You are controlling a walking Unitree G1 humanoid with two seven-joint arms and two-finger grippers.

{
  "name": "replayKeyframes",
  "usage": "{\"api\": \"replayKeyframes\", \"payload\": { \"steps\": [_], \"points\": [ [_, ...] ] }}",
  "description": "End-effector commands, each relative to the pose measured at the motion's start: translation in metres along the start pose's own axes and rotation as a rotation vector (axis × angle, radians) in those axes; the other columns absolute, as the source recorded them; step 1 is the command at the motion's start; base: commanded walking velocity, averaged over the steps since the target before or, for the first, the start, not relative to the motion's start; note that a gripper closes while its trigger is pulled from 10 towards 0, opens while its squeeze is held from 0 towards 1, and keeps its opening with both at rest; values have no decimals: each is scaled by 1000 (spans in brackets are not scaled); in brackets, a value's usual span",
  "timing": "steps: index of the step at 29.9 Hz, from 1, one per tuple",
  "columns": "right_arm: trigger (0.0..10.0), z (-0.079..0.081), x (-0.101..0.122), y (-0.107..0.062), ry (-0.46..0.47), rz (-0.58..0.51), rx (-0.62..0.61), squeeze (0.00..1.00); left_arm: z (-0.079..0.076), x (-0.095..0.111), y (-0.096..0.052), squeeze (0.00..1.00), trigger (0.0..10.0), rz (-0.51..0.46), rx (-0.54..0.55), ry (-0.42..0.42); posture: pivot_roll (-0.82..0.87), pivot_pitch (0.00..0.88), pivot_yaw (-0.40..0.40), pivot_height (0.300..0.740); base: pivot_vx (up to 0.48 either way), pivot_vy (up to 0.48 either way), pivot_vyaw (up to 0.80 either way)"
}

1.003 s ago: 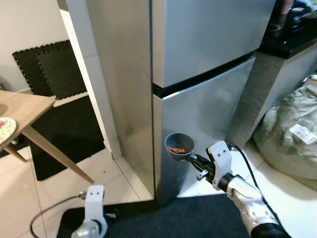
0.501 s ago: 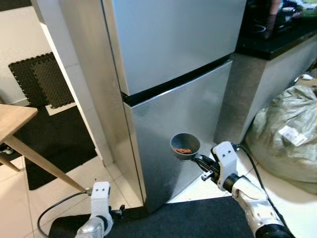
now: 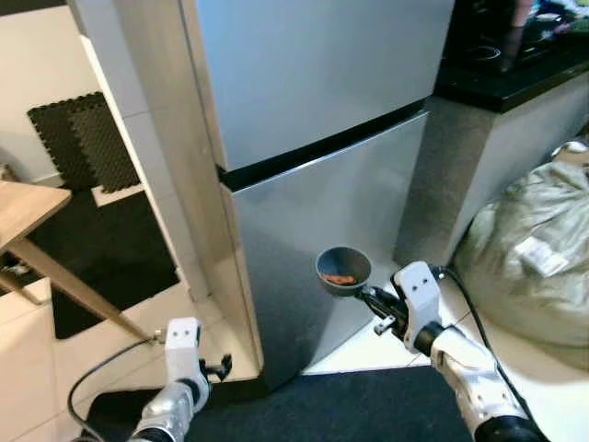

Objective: Restocking fridge

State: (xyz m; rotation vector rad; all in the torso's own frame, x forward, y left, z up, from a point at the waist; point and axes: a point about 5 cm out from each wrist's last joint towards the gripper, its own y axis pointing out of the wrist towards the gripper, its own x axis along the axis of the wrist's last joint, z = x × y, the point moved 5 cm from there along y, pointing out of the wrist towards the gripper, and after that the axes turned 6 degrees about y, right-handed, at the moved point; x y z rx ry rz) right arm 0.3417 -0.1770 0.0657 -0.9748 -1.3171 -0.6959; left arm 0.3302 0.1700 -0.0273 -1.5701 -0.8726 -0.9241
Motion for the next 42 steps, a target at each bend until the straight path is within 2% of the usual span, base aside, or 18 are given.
{"api": "replayKeyframes", "payload": {
  "steps": [1,3,5,6,7,8,10,11,14,17,20,24,25,31,32,33,34,42],
  "points": [
    [10000,4,1,2,0,-9,9,0,26,23,-4,0,10000,-83,45,9,-215,0,61,740,0,0,0],
    [10000,3,0,1,-1,-7,5,0,34,48,-2,0,10000,-171,39,7,-215,0,61,740,0,0,0],
    [10000,3,0,1,-2,-7,4,0,36,55,-2,0,10000,-194,37,6,-215,0,61,740,0,0,0],
    [10000,1,0,0,-3,-5,0,0,38,80,-2,341,10000,-274,-1,9,-214,0,57,740,0,0,0],
    [10000,1,0,-1,-3,-4,0,0,39,90,-3,341,10000,-305,-20,20,-214,0,57,740,0,0,0],
    [10000,1,0,-1,-4,-3,-2,0,38,101,-3,1000,10000,-336,-48,31,-214,0,57,740,0,0,0],
    [10000,0,0,-2,-6,-2,-3,0,38,123,-4,1000,10000,-396,-78,85,-212,0,55,740,0,0,0],
    [10000,0,0,-2,-6,-2,-3,0,38,123,-4,1000,10000,-396,-78,85,-212,0,55,740,0,0,0],
    [10000,-2,0,-2,-8,0,-12,0,22,155,-7,1000,10000,-494,-216,110,-208,0,53,740,0,0,0],
    [10000,-5,1,-4,-11,-2,-29,0,3,176,-10,1000,10000,-553,-354,148,-209,0,54,740,0,0,0],
    [10000,-6,1,-5,-13,-4,-36,0,-1,181,-11,1000,10000,-562,-384,162,-207,1,54,740,0,0,0],
    [10000,-15,10,-8,-20,-33,-84,0,-22,198,-12,1000,10000,-571,-525,233,-211,49,54,740,0,0,0],
    [10000,-16,16,-8,-24,-54,-91,0,-26,206,-11,1000,10000,-562,-538,285,-211,62,56,740,0,0,0],
    [10000,-12,25,-10,-31,-84,-78,0,-23,227,-13,1000,10000,-584,-506,335,-219,95,61,740,0,0,0],
    [10000,-11,26,-13,-32,-88,-77,0,-21,232,-12,875,10000,-583,-485,356,-223,110,63,740,0,0,0],
    [10000,-10,27,-14,-33,-91,-76,0,-19,236,-13,875,10000,-582,-472,369,-224,114,64,740,0,0,0],
    [10000,-9,27,-16,-34,-91,-77,0,-16,240,-13,0,10000,-584,-450,381,-228,122,65,740,0,0,0],
    [10000,-8,21,-30,-34,-67,-98,0,-15,249,-13,0,10000,-584,-443,394,-246,170,70,740,0,0,0]
  ]
}}
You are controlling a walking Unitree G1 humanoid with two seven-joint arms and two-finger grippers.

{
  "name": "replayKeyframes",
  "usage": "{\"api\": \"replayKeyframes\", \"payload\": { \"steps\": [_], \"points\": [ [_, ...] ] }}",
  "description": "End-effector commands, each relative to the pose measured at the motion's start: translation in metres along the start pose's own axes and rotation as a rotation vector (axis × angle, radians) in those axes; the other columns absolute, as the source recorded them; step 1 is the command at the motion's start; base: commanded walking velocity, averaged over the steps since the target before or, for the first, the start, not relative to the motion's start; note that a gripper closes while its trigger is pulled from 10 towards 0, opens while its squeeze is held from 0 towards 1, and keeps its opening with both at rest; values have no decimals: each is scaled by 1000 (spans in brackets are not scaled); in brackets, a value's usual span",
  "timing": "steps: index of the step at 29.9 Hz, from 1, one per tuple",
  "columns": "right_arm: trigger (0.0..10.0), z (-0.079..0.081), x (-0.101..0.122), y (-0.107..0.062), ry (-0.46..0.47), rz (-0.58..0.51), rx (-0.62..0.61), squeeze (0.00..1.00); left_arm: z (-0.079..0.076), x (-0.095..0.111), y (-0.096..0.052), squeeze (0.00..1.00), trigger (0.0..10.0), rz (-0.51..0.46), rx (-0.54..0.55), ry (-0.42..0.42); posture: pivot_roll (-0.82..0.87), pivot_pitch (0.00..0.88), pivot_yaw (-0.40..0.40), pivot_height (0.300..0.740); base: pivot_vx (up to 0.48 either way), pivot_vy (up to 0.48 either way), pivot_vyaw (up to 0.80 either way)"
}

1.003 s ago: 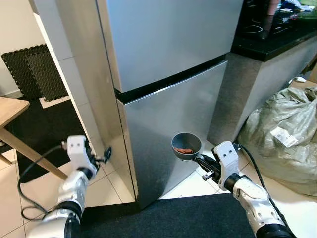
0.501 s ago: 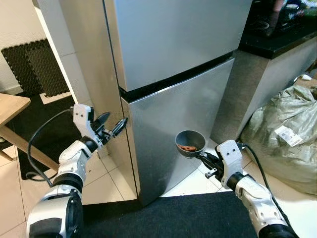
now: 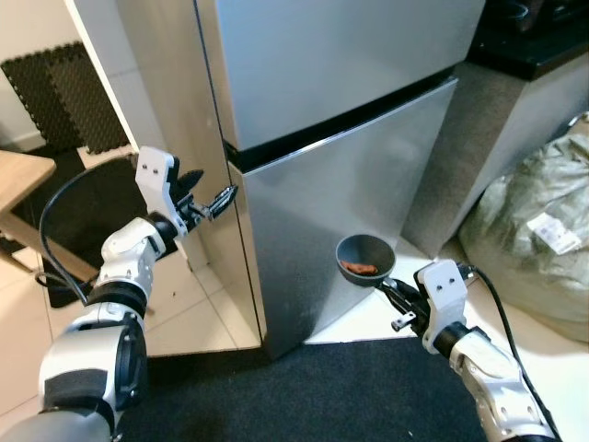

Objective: Restocking fridge

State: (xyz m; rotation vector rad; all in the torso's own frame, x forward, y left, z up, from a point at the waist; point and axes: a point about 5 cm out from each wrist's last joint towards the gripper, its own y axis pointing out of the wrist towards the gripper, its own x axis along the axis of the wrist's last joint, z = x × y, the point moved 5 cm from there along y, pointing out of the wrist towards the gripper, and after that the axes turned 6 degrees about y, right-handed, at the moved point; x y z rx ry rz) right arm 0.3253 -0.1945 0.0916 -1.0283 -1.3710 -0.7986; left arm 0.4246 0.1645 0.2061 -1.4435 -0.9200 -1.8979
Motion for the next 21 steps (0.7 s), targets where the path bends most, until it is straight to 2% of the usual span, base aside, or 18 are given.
{"api": "replayKeyframes", "payload": {
  "steps": [1,7,14,21],
  "points": [
    [10000,-1,0,-4,9,5,-10,0,6,-3,-5,0,10000,36,1,17,-248,175,71,740,0,0,0],
    [10000,-1,3,-13,4,11,-24,0,-1,-2,1,0,10000,37,-33,2,-267,209,74,740,0,0,0],
    [10000,-4,12,-25,-12,7,-48,0,-20,13,25,0,10000,9,-126,-3,-306,247,79,740,0,0,0],
    [10000,-5,17,-30,-15,4,-65,0,-29,21,36,0,10000,3,-170,9,-313,252,82,740,0,0,0]
  ]
}}
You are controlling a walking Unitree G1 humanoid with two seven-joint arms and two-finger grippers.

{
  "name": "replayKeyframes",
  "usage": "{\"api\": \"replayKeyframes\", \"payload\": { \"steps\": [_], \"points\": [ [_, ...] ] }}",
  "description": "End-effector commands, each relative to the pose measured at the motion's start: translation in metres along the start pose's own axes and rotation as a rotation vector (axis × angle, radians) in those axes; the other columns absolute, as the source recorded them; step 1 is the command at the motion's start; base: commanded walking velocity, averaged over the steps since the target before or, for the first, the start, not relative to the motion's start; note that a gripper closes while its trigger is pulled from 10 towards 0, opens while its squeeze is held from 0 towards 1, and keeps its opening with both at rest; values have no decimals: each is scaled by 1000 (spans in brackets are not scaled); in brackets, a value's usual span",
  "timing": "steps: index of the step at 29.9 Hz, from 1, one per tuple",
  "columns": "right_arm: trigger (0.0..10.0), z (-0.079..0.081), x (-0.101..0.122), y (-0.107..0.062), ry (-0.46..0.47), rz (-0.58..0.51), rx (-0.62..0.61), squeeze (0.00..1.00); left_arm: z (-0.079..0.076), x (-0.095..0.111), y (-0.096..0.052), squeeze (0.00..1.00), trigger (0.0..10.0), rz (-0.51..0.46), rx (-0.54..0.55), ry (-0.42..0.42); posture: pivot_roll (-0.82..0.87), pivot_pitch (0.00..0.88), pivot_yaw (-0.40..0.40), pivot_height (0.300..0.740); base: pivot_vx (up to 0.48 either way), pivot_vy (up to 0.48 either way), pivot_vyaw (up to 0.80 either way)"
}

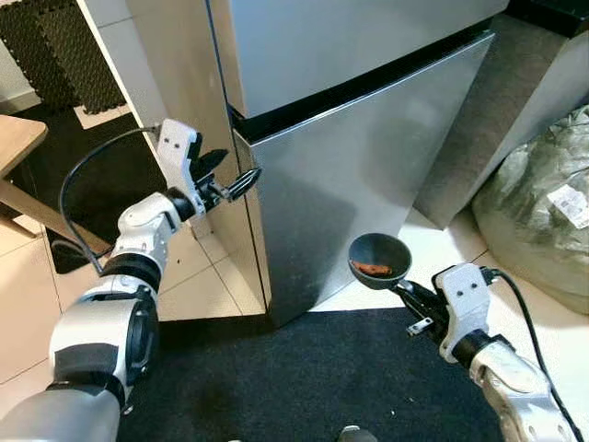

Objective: Restocking fridge

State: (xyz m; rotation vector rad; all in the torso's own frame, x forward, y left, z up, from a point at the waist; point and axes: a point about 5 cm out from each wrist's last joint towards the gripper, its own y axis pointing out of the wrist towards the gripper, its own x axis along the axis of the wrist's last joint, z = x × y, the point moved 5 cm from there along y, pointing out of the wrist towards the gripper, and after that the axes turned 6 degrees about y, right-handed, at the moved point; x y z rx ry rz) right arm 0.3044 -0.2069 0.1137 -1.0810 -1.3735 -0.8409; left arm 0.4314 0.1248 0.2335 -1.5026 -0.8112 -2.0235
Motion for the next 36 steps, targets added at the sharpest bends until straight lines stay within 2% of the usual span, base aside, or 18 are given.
{"api": "replayKeyframes", "payload": {
  "steps": [1,7,17,23,29,36],
  "points": [
    [10000,0,-1,-5,3,11,-8,0,-10,-3,7,0,10000,22,-47,-8,-313,252,82,740,0,0,0],
    [10000,0,3,-7,2,12,-16,0,-19,-1,15,0,10000,28,-89,7,-321,257,86,740,0,0,0],
    [10000,-3,8,-8,-3,7,-29,0,-20,-2,21,0,10000,45,-65,20,-335,256,89,740,0,0,0],
    [10000,-4,14,-6,-7,-7,-37,0,-41,8,34,0,10000,-19,-163,-14,-336,245,95,740,0,0,0],
    [10000,-5,16,-4,-8,-13,-40,0,-46,8,38,0,10000,-23,-178,-6,-338,240,100,740,0,0,0],
    [10000,-8,18,-6,-11,-24,-55,0,-63,12,44,0,10000,-45,-271,-2,-341,235,109,740,0,0,0]
  ]
}}
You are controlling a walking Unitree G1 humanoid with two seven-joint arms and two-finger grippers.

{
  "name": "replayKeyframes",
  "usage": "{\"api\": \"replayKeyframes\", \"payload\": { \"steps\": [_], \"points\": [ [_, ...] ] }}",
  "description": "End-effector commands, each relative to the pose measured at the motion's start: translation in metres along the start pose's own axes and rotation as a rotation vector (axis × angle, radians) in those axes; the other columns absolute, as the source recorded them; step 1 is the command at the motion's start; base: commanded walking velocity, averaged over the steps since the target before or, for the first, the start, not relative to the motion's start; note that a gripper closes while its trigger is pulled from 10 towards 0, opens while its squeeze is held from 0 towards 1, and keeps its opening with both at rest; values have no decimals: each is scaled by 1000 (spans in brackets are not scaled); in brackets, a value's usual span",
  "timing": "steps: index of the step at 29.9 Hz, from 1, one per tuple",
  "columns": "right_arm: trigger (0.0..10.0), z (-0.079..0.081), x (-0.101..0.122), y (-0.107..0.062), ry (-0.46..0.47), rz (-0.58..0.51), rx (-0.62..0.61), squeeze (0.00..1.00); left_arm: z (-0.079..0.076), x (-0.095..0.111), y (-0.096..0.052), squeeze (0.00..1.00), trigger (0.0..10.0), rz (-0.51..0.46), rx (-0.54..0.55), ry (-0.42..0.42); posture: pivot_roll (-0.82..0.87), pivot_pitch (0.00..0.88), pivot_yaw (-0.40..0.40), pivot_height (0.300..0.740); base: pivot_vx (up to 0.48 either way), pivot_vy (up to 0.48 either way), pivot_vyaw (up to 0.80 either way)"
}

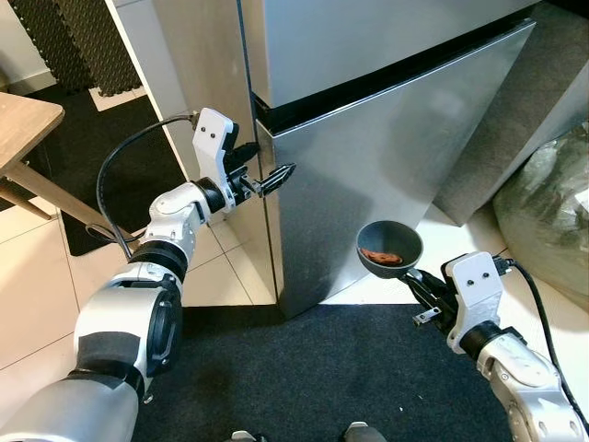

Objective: Restocking fridge

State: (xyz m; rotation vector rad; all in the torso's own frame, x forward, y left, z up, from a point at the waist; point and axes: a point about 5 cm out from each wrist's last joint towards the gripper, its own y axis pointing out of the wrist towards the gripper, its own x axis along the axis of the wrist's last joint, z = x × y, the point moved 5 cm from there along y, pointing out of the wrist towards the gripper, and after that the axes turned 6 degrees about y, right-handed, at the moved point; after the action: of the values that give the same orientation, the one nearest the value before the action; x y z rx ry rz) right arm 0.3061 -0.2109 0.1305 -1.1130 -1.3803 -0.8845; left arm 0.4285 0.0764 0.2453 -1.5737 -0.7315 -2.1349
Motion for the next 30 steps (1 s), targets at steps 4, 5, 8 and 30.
{"api": "replayKeyframes", "payload": {
  "steps": [4,5,8,30],
  "points": [
    [10000,-3,3,-4,1,-9,-15,0,-39,0,19,0,10000,-26,-202,1,-341,231,112,740,0,0,0],
    [10000,-4,3,-4,1,-10,-16,0,-42,0,20,0,10000,-31,-215,1,-341,231,112,740,0,0,0],
    [10000,-4,4,-3,0,-12,-19,0,-49,1,23,0,10000,-41,-249,5,-342,228,114,740,0,0,0],
    [10000,-32,-29,-25,12,64,-168,0,-73,-16,22,0,10000,-75,-312,-77,-338,178,132,740,0,0,0]
  ]
}}
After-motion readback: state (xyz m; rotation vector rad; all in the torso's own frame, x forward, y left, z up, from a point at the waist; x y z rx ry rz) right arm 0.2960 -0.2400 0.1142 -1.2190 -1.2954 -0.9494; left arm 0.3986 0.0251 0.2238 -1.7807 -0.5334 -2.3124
